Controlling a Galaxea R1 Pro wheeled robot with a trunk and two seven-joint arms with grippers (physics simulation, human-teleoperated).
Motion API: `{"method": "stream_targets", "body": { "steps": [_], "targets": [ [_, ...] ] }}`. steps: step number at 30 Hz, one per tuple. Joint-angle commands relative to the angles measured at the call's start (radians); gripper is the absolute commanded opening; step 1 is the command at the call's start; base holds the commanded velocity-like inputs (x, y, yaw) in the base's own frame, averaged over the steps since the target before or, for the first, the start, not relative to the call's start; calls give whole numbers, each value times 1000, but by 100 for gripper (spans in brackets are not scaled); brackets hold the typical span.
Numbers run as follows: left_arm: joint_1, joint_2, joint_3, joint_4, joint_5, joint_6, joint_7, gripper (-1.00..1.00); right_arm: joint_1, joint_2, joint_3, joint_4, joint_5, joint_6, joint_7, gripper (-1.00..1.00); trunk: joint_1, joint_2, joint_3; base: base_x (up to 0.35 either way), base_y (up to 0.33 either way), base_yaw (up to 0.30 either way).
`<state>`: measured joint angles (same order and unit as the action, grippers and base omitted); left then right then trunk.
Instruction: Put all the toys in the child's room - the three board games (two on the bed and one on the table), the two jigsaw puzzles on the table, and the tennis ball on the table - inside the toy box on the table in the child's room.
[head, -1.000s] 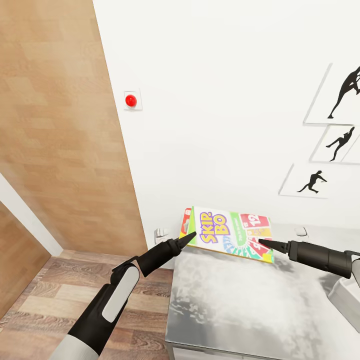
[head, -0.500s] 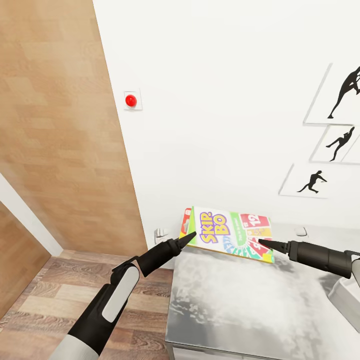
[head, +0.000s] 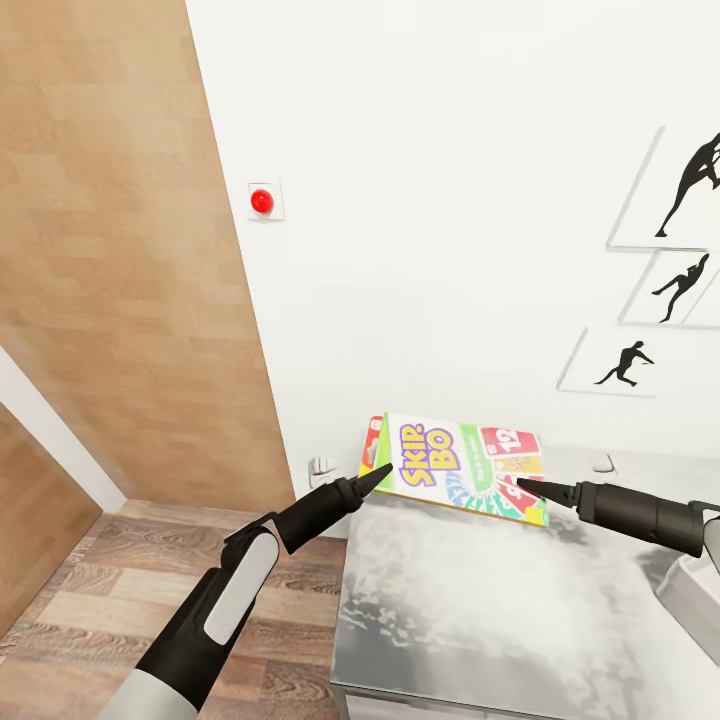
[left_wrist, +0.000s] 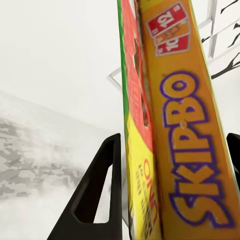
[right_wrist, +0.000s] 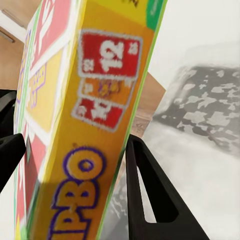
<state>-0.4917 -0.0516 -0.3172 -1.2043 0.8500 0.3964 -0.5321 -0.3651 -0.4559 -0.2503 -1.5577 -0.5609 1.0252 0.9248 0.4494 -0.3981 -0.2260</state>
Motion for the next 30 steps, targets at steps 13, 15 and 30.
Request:
{"method": "stream_targets", "body": {
  "steps": [13, 15, 30],
  "targets": [
    [-1, -1, 0, 2, -3, 4, 3, 100, 0, 0, 0, -1, -31, 22, 9, -100, 1, -2, -2, 0, 0, 0],
    [-1, -1, 0, 2, -3, 4, 3, 100, 0, 0, 0, -1, -31, 22, 9, -100, 1, -2, -2, 0, 0, 0],
    [-4, -1, 0, 1, -3, 17, 9, 100, 0, 0, -2, -1, -31, 22, 9, -100, 1, -2, -2, 0, 0, 0]
  ]
}}
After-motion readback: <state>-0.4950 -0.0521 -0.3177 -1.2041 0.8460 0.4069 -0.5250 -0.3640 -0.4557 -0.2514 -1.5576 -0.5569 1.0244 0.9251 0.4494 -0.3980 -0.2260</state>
